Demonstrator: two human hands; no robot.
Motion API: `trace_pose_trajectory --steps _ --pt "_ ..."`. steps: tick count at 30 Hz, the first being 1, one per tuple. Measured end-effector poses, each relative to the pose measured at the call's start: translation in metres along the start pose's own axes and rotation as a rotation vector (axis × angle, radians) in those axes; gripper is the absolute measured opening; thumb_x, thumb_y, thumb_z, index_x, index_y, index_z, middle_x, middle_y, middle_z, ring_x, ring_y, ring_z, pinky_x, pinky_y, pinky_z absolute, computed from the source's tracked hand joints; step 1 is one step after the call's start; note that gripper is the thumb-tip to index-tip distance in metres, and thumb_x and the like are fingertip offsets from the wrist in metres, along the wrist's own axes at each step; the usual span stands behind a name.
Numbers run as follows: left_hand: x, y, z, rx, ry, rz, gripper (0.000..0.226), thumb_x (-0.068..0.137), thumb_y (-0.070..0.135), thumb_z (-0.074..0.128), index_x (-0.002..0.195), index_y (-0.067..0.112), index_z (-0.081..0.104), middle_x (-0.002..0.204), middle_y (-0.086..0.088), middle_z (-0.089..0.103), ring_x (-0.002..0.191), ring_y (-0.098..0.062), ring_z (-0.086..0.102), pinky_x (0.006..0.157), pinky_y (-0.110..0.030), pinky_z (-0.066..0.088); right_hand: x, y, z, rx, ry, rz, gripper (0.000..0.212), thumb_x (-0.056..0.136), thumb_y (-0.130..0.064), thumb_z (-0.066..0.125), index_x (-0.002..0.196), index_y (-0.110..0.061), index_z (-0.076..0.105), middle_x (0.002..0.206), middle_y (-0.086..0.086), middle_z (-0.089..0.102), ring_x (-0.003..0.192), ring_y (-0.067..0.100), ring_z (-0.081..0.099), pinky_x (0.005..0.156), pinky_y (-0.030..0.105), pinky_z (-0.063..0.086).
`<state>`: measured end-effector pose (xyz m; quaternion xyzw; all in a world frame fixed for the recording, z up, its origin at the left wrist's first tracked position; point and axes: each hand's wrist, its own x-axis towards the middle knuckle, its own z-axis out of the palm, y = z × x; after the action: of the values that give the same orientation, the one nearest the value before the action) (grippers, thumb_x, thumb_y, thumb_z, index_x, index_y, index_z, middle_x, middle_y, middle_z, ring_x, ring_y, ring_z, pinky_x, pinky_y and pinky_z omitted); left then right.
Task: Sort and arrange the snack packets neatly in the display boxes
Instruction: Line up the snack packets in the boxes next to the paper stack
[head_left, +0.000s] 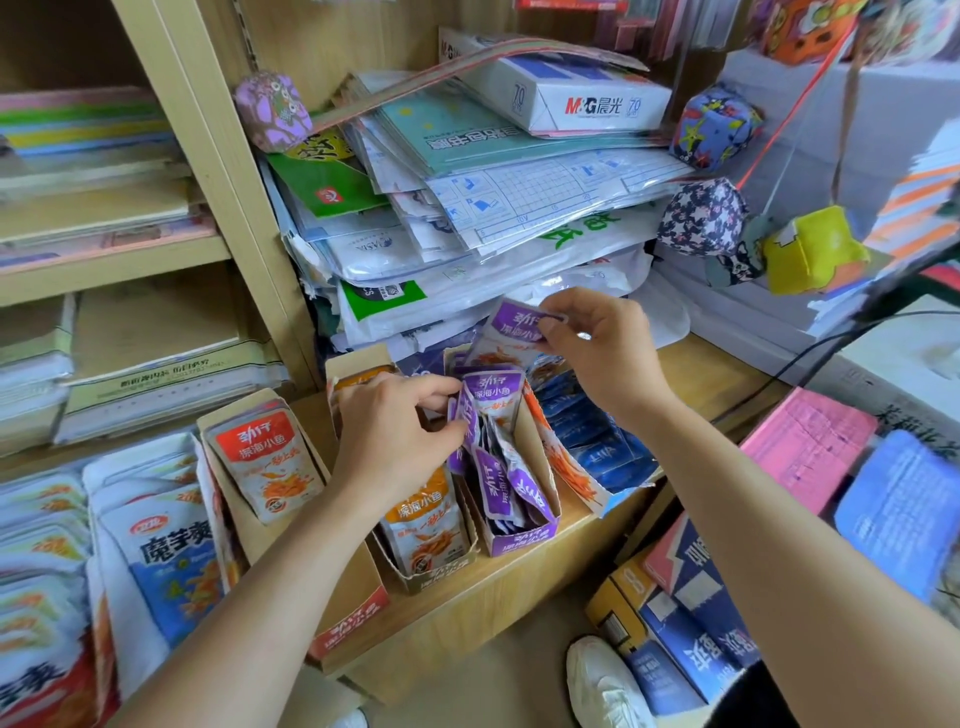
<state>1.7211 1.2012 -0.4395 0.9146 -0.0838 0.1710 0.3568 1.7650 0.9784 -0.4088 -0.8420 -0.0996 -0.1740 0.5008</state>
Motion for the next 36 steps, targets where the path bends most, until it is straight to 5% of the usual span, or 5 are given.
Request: trace_pose_trajectory --steps 9,19,22,28,36 --pt "-0.007 0.001 0.001 -0.119 0.007 0.054 0.036 0.085 0.020 0.074 0.117 0.036 0.070 0.086 0.025 0.072 0.098 -0.006 0.068 0.096 -0.053 0.048 0.010 0.005 0.035 -0.320 -0.229 -0.011 0.029 0.101 -0.009 0.053 0.123 -0.014 0.071 0.084 0.005 0.073 0.071 0.016 0.061 0.064 0.027 0.047" --pt "-0.006 0.019 -0.011 -0.275 0.006 0.133 0.028 0.091 0.003 0.069 0.105 0.027 0.071 0.102 0.014 0.073 0.098 0.012 0.065 0.079 -0.007 0.048 -0.012 -0.013 0.013 -0.286 -0.395 -0.171 0.028 0.084 -0.021 0.079 0.112 -0.021 0.075 0.100 -0.002 0.072 0.077 0.011 0.057 0.070 0.017 0.046" --pt "-0.002 0.020 -0.009 -0.281 0.009 0.115 0.026 0.092 0.009 0.071 0.109 0.028 0.070 0.100 0.021 0.072 0.099 0.011 0.065 0.081 -0.005 0.045 -0.015 -0.012 0.017 -0.281 -0.344 -0.139 0.019 0.086 -0.022 0.078 0.104 -0.018 0.077 0.081 0.003 0.072 0.067 0.016 0.063 0.065 0.032 0.049" --pt "0.009 -0.005 -0.004 -0.152 -0.017 0.044 0.011 0.091 0.023 0.072 0.100 0.027 0.077 0.088 0.013 0.075 0.082 -0.006 0.069 0.071 -0.042 0.059 -0.015 -0.003 0.010 -0.262 -0.194 -0.031 0.021 0.088 -0.020 0.076 0.109 -0.016 0.078 0.066 -0.022 0.056 0.054 -0.006 0.052 0.054 0.005 0.036" --pt "0.016 -0.008 -0.003 -0.166 0.098 0.013 0.012 0.089 0.018 0.076 0.100 0.019 0.079 0.088 0.011 0.074 0.082 -0.002 0.070 0.073 -0.034 0.061 -0.010 -0.005 -0.019 -0.166 0.004 0.065 0.004 0.087 -0.027 0.077 0.086 -0.023 0.079 0.054 -0.002 0.052 0.045 0.008 0.036 0.049 0.023 0.029"
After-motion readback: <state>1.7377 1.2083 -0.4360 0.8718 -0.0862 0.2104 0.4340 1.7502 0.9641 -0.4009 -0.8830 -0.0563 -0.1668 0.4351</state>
